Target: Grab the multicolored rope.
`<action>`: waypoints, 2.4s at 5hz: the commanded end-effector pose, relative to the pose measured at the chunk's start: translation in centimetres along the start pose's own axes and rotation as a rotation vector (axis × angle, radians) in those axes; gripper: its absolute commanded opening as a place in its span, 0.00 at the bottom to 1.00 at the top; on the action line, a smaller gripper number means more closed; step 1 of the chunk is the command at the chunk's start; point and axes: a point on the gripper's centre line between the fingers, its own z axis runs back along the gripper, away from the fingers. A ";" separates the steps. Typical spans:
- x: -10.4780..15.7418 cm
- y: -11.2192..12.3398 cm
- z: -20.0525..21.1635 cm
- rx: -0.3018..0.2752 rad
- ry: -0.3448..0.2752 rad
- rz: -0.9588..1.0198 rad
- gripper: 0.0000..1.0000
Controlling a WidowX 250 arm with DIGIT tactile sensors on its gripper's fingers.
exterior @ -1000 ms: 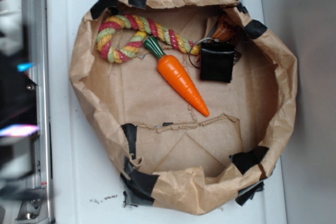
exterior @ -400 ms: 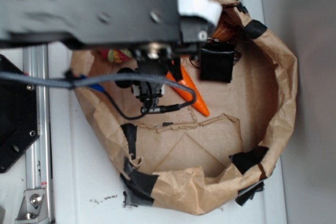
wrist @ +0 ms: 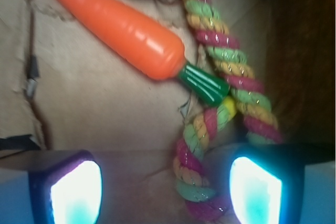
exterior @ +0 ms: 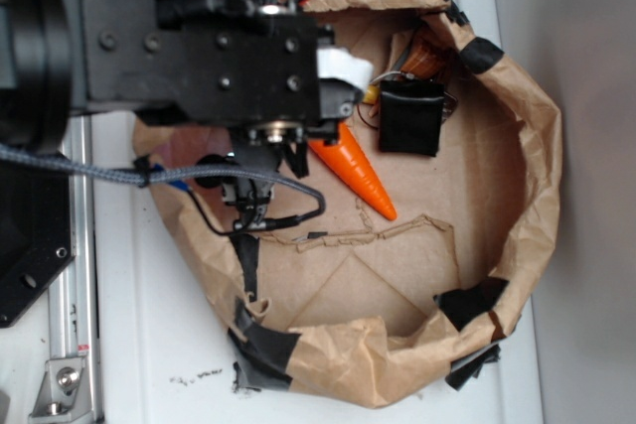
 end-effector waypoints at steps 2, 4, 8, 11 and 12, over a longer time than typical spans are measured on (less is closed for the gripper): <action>-0.6 2.6 -1.9 0.045 0.041 -0.083 1.00; -1.0 4.8 -3.6 0.133 0.202 -0.229 1.00; -0.6 5.4 -3.8 0.157 0.231 -0.049 0.00; 1.8 5.7 0.9 0.183 0.098 0.237 0.00; 2.0 5.5 3.5 0.166 0.021 0.207 0.00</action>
